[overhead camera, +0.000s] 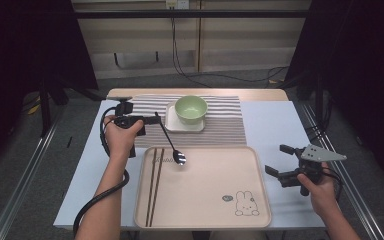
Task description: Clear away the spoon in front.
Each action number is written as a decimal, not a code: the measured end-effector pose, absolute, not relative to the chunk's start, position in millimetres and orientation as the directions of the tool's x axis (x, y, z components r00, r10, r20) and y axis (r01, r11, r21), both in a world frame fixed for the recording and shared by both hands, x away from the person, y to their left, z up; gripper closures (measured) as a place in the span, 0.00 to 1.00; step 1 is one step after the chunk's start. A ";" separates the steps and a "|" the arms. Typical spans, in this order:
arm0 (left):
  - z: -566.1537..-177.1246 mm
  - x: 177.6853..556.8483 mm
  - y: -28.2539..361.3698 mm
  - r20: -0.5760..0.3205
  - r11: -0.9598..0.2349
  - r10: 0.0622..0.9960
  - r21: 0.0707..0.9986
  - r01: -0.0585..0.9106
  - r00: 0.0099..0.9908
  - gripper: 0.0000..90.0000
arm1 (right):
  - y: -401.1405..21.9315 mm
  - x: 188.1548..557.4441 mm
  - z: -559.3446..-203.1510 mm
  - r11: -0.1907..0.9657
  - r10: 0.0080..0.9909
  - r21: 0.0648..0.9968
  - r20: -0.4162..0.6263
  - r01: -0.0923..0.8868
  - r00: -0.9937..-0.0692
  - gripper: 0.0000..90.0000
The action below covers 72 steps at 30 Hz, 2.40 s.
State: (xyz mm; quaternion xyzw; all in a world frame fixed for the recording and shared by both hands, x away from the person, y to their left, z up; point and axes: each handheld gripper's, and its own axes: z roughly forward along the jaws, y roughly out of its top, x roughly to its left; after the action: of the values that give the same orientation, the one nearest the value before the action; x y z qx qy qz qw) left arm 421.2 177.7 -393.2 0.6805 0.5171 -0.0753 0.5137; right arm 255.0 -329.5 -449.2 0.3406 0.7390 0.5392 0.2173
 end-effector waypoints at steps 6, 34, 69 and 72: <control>-402.6 417.3 177.6 -0.639 0.037 0.629 0.594 0.804 0.443 1.00 | -329.2 255.0 -449.3 0.189 0.737 0.945 0.043 0.266 -0.675 0.02; -421.2 417.0 166.7 -0.629 -0.041 0.645 0.538 0.842 0.434 1.00 | -328.7 255.2 -449.0 0.185 0.737 0.946 0.045 0.265 -0.674 0.02; -444.9 397.2 145.2 -0.574 -0.189 0.621 0.551 0.813 0.534 0.95 | -327.3 254.9 -449.4 0.192 0.736 0.944 0.042 0.268 -0.675 0.02; -445.8 395.6 143.9 -0.572 -0.194 0.625 0.546 0.815 0.532 0.95 | -327.3 254.9 -449.4 0.191 0.736 0.944 0.043 0.268 -0.675 0.02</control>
State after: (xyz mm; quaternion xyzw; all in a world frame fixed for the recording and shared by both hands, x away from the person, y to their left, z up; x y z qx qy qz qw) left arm 395.6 143.9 -445.8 0.7646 0.4708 -0.1116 0.4258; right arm 254.9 -327.3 -449.4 0.3392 0.7405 0.5378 0.2175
